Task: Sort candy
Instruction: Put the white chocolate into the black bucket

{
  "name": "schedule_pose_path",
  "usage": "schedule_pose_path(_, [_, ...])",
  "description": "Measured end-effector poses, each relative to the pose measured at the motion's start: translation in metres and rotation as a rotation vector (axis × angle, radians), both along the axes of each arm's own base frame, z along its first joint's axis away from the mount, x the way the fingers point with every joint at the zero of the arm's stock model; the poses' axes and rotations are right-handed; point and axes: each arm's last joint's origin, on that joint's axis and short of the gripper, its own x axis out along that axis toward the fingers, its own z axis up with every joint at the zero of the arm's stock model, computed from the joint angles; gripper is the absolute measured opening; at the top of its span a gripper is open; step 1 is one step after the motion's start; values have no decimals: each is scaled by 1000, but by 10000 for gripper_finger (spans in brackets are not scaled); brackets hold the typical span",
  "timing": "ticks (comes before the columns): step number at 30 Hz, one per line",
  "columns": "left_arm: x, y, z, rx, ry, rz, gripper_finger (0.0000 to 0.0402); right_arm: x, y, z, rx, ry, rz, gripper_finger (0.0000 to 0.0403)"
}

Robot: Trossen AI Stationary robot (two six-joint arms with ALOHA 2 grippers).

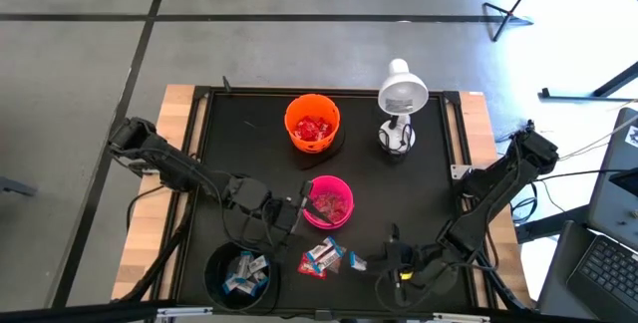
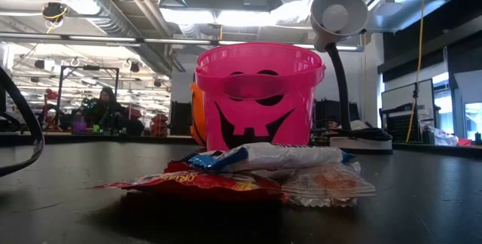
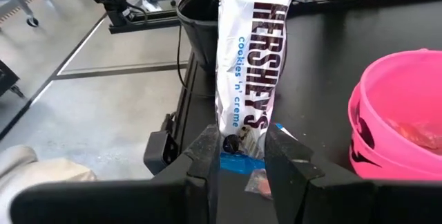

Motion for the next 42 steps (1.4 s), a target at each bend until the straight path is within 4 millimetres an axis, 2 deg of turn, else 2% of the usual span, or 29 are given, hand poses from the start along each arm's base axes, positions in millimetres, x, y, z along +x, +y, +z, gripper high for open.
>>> schedule_pose_path(6, [0, 0, 0, 0, 0, 0, 213, -2, -2, 4, -19, -11, 10, 88])
schedule_pose_path(15, [0, 0, 0, 0, 0, -1, 213, -17, -17, 34, -35, -90, 19, 88])
schedule_pose_path(17, [0, 0, 0, 0, -1, 0, 213, -19, -20, 32, -34, -93, 16, 88])
schedule_pose_path(22, [0, 0, 0, 0, -1, 0, 213, -31, -26, 10, -4, -102, -4, 88])
schedule_pose_path(26, [0, 0, 0, 1, 0, 0, 213, -40, -34, -1, 76, -155, -13, 88])
schedule_pose_path(32, [0, 0, 0, 1, 0, 0, 213, -46, -42, -2, 126, -200, -16, 88])
schedule_pose_path(42, [0, 0, 0, 2, 2, 0, 213, -46, -42, -2, 108, -206, -9, 88])
